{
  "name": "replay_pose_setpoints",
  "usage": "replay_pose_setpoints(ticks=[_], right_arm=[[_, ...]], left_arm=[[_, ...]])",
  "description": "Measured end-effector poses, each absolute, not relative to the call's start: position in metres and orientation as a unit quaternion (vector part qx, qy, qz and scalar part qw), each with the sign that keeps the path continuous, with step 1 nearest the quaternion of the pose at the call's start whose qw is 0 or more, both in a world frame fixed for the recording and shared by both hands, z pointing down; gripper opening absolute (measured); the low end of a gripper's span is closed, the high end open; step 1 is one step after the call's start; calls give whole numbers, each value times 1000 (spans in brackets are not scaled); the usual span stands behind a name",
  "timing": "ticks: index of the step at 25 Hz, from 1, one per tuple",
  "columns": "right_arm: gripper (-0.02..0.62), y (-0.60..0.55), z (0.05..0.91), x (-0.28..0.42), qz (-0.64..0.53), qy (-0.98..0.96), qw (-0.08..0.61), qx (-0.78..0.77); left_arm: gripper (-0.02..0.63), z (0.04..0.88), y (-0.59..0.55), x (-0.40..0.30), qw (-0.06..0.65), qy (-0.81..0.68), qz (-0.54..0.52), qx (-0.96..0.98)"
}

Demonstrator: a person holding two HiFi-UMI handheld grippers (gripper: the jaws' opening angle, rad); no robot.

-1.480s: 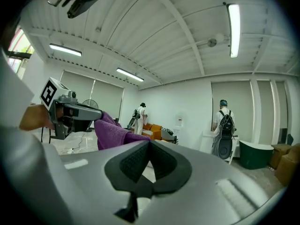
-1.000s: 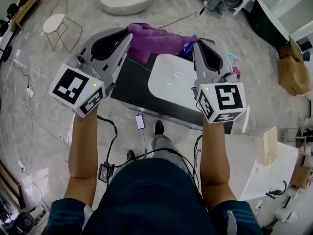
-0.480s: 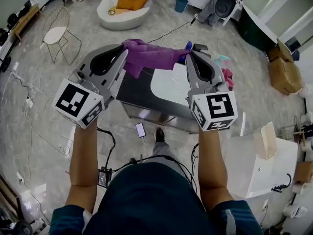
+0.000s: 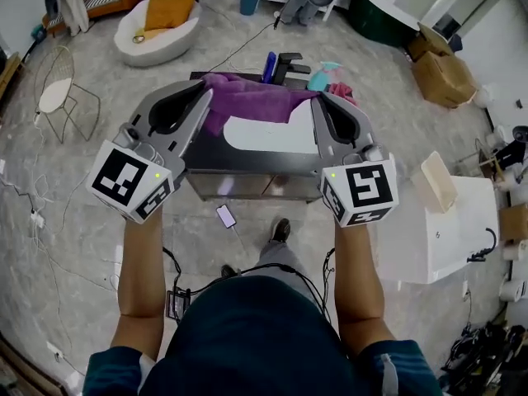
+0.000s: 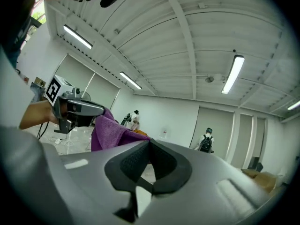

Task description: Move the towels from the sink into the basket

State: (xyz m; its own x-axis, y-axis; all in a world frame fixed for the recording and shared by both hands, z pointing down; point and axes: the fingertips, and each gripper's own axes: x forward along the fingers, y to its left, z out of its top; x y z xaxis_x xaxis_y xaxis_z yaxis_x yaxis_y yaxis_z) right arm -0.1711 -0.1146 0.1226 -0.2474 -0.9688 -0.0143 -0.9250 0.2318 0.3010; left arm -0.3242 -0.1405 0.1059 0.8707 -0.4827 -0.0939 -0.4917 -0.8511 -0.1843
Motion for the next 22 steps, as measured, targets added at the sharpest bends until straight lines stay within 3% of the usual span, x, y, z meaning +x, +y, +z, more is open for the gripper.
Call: replay_pose_setpoints(ticks=[22], right_arm=[[12,14,140,100,-73,-686,90,719]], left_arm=[[25,109,-54,-38,95,94,-1,-991]])
